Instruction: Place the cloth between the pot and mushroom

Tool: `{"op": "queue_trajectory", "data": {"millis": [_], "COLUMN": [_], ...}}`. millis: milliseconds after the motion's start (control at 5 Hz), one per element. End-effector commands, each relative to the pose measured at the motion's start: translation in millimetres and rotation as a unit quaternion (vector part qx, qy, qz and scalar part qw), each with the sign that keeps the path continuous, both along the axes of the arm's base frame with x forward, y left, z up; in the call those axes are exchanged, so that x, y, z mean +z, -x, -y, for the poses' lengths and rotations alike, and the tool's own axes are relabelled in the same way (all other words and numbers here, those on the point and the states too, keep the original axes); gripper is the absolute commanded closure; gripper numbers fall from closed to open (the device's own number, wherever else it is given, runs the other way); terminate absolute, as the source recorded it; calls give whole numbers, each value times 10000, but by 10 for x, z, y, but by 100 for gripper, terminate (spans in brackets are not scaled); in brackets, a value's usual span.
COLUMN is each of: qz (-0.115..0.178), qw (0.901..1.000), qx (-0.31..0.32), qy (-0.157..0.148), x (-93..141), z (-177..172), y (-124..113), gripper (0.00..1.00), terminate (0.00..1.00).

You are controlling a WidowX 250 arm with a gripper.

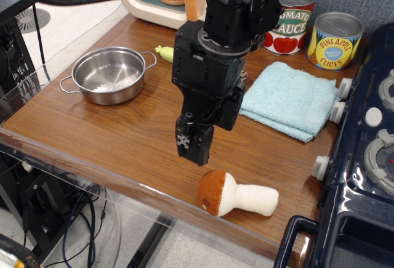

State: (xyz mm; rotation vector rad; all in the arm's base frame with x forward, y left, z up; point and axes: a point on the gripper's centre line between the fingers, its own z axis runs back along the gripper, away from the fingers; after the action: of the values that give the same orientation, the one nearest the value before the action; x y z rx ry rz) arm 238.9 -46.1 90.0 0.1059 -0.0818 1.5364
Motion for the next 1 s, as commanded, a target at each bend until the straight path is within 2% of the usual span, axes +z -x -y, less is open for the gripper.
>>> {"op": "queue_trajectory", "data": {"millis": [0,400,600,800], "qz": [0,-171,19,50], "qw": [10000,9986,9942,9899], "qx": [0,-490,-1037,-1405], "qy": [0,77,284,169], "x": [0,-44,-19,-25], "z": [0,115,266,314], "y": [0,-548,-894,-1153], "gripper": [0,0,0,0], "terminate": [0,0,0,0]}}
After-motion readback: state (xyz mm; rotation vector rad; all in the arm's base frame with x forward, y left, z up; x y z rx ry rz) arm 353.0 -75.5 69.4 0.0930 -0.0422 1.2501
